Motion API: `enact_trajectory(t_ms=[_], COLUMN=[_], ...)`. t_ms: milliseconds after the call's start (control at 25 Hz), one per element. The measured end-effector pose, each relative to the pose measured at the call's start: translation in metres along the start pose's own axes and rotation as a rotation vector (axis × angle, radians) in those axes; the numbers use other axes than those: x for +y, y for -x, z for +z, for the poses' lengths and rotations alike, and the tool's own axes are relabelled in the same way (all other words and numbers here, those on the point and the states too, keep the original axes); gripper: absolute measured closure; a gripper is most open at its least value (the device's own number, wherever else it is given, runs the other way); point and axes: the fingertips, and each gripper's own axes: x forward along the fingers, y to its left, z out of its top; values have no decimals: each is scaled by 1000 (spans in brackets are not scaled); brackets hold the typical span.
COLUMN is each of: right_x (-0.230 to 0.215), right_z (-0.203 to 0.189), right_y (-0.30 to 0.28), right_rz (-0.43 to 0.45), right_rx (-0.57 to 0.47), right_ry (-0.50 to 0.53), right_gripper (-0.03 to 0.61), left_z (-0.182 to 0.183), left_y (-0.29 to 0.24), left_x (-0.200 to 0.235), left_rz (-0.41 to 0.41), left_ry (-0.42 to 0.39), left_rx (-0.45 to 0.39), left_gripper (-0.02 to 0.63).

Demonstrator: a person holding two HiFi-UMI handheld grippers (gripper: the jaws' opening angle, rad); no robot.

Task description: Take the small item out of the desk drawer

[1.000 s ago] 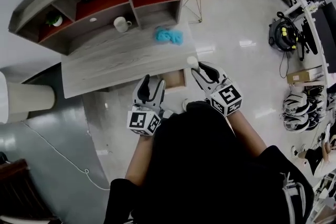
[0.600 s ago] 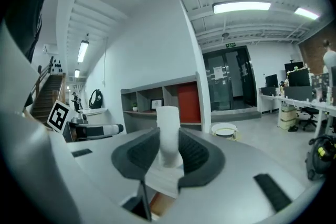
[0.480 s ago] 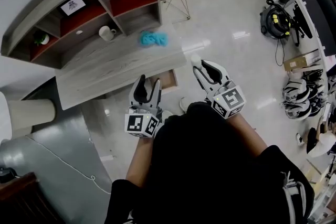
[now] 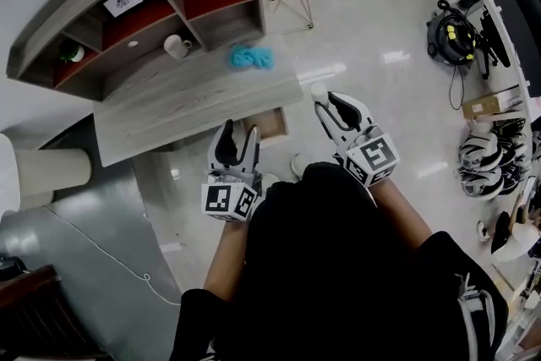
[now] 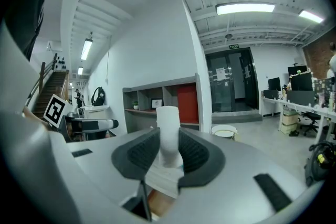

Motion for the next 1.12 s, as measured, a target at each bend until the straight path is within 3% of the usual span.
enact_trajectory(t_ms=[320, 1120], right_x=[-4, -22], right_z=[5, -7], right_y=[-4, -27], right_rz=[36, 127], right_rx=[-4, 17], right_ry=[25, -22], right_gripper=[469, 469], left_z=[1, -5], left_y=[9, 9], left_x=[0, 5], left_rz=[62, 180], left_ry=[53, 34], left_rx=[-23, -11], left_gripper=[403, 403])
